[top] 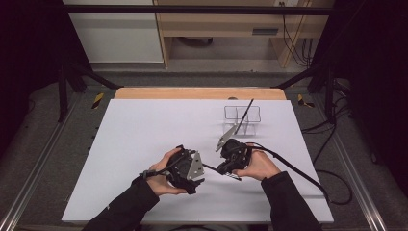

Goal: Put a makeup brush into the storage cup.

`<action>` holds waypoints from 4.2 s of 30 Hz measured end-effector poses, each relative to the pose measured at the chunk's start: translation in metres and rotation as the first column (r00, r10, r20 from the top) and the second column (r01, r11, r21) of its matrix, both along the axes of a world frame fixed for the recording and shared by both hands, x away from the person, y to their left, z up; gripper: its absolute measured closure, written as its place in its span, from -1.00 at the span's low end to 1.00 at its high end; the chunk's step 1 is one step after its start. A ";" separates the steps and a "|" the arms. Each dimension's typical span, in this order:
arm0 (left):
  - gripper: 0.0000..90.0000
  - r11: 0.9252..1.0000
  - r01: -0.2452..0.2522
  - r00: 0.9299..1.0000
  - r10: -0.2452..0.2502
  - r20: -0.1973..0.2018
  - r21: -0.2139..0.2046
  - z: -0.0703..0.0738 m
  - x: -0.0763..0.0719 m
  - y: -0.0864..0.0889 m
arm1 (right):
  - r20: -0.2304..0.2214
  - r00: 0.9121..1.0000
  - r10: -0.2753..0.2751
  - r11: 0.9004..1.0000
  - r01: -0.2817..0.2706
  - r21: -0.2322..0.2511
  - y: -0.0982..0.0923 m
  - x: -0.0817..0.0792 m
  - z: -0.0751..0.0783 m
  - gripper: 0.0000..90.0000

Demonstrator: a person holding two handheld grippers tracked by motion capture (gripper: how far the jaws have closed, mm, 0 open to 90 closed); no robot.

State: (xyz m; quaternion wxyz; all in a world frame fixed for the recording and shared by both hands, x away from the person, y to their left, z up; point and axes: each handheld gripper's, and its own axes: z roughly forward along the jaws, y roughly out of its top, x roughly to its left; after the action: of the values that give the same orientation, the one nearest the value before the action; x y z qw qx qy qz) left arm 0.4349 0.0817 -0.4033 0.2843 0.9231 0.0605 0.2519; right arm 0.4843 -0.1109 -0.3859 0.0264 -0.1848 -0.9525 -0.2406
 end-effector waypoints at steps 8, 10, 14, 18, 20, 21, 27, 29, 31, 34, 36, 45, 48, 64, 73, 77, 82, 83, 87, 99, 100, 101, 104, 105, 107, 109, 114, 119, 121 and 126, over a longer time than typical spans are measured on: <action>-0.51 0.997 0.061 0.997 -0.063 0.039 0.046 -0.003 -0.003 -0.011 | -0.027 1.000 0.002 1.000 -0.001 0.008 0.002 0.001 -0.003 0.87; -0.44 0.995 0.075 0.996 -0.078 0.046 0.063 -0.003 -0.003 -0.012 | -0.028 1.000 0.005 1.000 -0.005 0.010 0.002 0.001 -0.003 0.87; -0.31 0.992 0.102 0.993 -0.106 0.054 0.079 -0.003 -0.004 -0.013 | -0.040 0.999 0.012 1.000 -0.011 0.009 0.002 0.000 -0.003 0.87; -0.24 0.986 0.138 0.988 -0.145 0.062 0.093 -0.003 -0.006 -0.016 | -0.047 0.999 0.019 1.000 -0.018 0.020 0.003 0.000 -0.003 0.87; -0.18 0.983 0.150 0.985 -0.158 0.071 0.108 -0.004 -0.008 -0.019 | -0.049 0.998 0.028 0.999 -0.027 0.020 0.003 -0.001 -0.004 0.87; -0.16 0.981 0.154 0.984 -0.163 0.076 0.117 -0.004 -0.008 -0.020 | -0.048 0.998 0.031 0.999 -0.030 0.021 0.003 0.000 -0.004 0.87; 0.03 0.972 0.181 0.978 -0.194 0.080 0.149 -0.007 -0.008 -0.023 | -0.055 0.998 0.044 0.999 -0.042 0.030 0.002 -0.001 -0.003 0.87; 0.09 0.969 0.187 0.976 -0.203 0.083 0.164 -0.007 -0.008 -0.023 | -0.064 0.997 0.037 0.999 -0.035 0.031 0.002 -0.002 -0.002 0.87; 0.17 0.967 0.193 0.974 -0.209 0.083 0.169 -0.007 -0.008 -0.024 | -0.067 0.997 0.041 0.999 -0.039 0.032 0.002 -0.002 -0.002 0.87; 0.26 0.964 0.197 0.973 -0.215 0.087 0.180 -0.008 -0.008 -0.024 | -0.068 0.997 0.046 0.999 -0.044 0.026 0.003 -0.002 -0.003 0.87; 0.34 0.959 0.202 0.971 -0.223 0.090 0.198 -0.009 -0.008 -0.024 | -0.071 0.997 0.041 0.999 -0.040 0.023 0.003 -0.003 -0.004 0.87; 0.58 0.945 0.213 0.964 -0.245 0.106 0.247 -0.011 -0.009 -0.026 | -0.075 0.996 0.056 0.998 -0.055 0.013 0.005 -0.003 -0.006 0.87; 0.68 0.942 0.220 0.962 -0.253 0.104 0.254 -0.011 -0.009 -0.026 | -0.078 0.995 0.061 0.998 -0.060 0.013 0.005 -0.003 -0.006 0.87; 0.85 0.920 0.256 0.955 -0.288 0.070 0.295 -0.014 -0.011 -0.029 | -0.065 0.995 0.071 0.997 -0.070 0.020 0.004 -0.003 -0.007 0.84; 0.85 0.918 0.261 0.955 -0.291 0.059 0.298 -0.017 -0.012 -0.029 | -0.047 0.997 0.061 0.998 -0.060 0.026 0.003 -0.004 -0.005 0.76; 0.85 0.924 0.248 0.961 -0.273 0.047 0.292 -0.016 -0.011 -0.026 | -0.015 0.999 0.030 0.998 -0.030 0.055 -0.002 -0.005 0.002 0.71; 0.85 0.942 0.211 0.973 -0.227 0.033 0.261 -0.014 -0.008 -0.018 | 0.045 0.999 -0.001 0.995 -0.003 0.096 -0.013 -0.005 0.014 0.57; 0.85 0.944 0.206 0.974 -0.222 0.033 0.257 -0.014 -0.008 -0.017 | 0.063 0.998 -0.019 0.994 0.012 0.112 -0.017 -0.005 0.017 0.50; 0.85 0.962 0.173 0.982 -0.184 0.033 0.213 -0.011 -0.007 -0.008 | 0.135 0.986 -0.102 0.980 0.076 0.183 -0.027 -0.005 0.024 0.34; 0.85 0.993 0.069 0.998 -0.069 -0.003 0.097 -0.013 -0.005 0.016 | 0.261 0.915 -0.307 0.918 0.213 0.333 -0.055 -0.010 0.026 -0.30; 0.85 0.994 0.061 0.998 -0.060 -0.009 0.087 -0.014 -0.005 0.018 | 0.263 0.907 -0.328 0.909 0.228 0.349 -0.057 -0.011 0.025 -0.34; 0.85 0.996 0.053 0.999 -0.052 -0.009 0.075 -0.015 -0.005 0.020 | 0.267 0.901 -0.341 0.903 0.235 0.361 -0.059 -0.012 0.025 -0.39; 0.85 0.998 0.025 0.999 -0.024 -0.021 0.056 -0.017 -0.004 0.024 | 0.272 0.882 -0.384 0.878 0.258 0.403 -0.064 -0.014 0.022 -0.48; 0.85 0.999 0.013 1.000 -0.012 -0.024 0.049 -0.018 -0.004 0.025 | 0.274 0.876 -0.397 0.872 0.267 0.410 -0.065 -0.015 0.022 -0.50; 0.85 1.000 -0.015 0.999 0.016 -0.036 0.023 -0.020 -0.004 0.027 | 0.275 0.866 -0.418 0.859 0.278 0.430 -0.067 -0.017 0.020 -0.55; 0.85 0.999 -0.036 0.998 0.036 -0.048 0.004 -0.021 -0.003 0.029 | 0.281 0.853 -0.440 0.847 0.291 0.444 -0.070 -0.019 0.018 -0.58; 0.85 0.994 -0.093 0.993 0.089 -0.072 -0.059 -0.023 -0.001 0.035 | 0.258 0.840 -0.477 0.820 0.320 0.475 -0.074 -0.022 0.011 -0.61; 0.85 0.983 -0.145 0.987 0.135 -0.093 -0.114 -0.023 0.001 0.039 | 0.247 0.831 -0.499 0.803 0.335 0.493 -0.076 -0.026 0.004 -0.65; 0.85 0.978 -0.168 0.983 0.156 -0.096 -0.126 -0.024 0.002 0.040 | 0.225 0.830 -0.510 0.788 0.346 0.510 -0.078 -0.026 0.002 -0.65; 0.85 0.960 -0.221 0.972 0.203 -0.118 -0.171 -0.023 0.003 0.044 | 0.189 0.820 -0.540 0.752 0.370 0.545 -0.082 -0.028 -0.001 -0.67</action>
State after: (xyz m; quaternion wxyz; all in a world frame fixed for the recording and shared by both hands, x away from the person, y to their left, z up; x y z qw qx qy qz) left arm 0.4383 0.1256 -0.4265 0.3359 0.8925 0.1962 0.2281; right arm 0.4563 -0.1932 -0.3872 -0.1509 -0.3582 -0.7754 -0.4977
